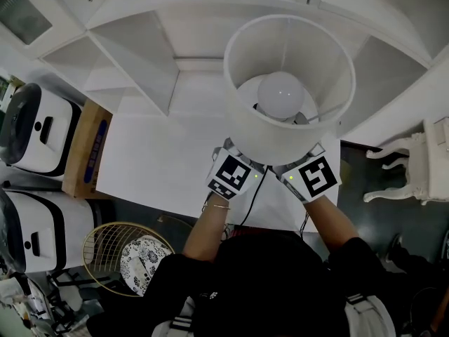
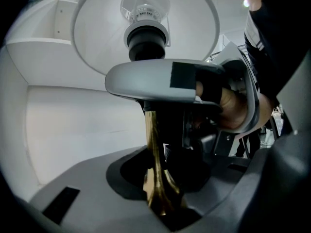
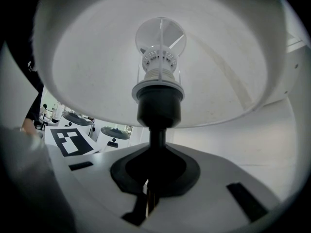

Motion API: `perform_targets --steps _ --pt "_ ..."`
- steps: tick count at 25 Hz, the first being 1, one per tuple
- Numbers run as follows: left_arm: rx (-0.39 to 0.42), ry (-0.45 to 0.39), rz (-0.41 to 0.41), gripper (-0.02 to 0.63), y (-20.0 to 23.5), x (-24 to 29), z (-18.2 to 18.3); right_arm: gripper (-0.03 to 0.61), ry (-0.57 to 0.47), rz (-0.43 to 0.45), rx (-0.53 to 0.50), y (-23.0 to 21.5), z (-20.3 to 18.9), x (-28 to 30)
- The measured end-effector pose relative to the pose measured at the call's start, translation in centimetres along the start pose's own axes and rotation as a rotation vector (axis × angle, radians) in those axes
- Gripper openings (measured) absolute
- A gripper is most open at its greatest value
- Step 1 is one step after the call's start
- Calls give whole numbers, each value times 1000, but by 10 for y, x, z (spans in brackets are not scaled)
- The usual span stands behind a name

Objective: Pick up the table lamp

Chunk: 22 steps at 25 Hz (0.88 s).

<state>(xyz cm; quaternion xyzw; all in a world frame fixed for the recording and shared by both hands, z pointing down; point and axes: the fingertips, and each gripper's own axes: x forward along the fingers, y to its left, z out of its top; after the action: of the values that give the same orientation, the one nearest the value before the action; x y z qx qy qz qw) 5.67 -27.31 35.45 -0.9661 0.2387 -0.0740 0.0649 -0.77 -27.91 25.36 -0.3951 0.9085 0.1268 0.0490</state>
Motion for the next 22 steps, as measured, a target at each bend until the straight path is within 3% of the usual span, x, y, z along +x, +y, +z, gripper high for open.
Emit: perform_targets --steps 22 --pt "30 -6 -13 115 -2 4 26 17 -26 1 27 -12 26 -4"
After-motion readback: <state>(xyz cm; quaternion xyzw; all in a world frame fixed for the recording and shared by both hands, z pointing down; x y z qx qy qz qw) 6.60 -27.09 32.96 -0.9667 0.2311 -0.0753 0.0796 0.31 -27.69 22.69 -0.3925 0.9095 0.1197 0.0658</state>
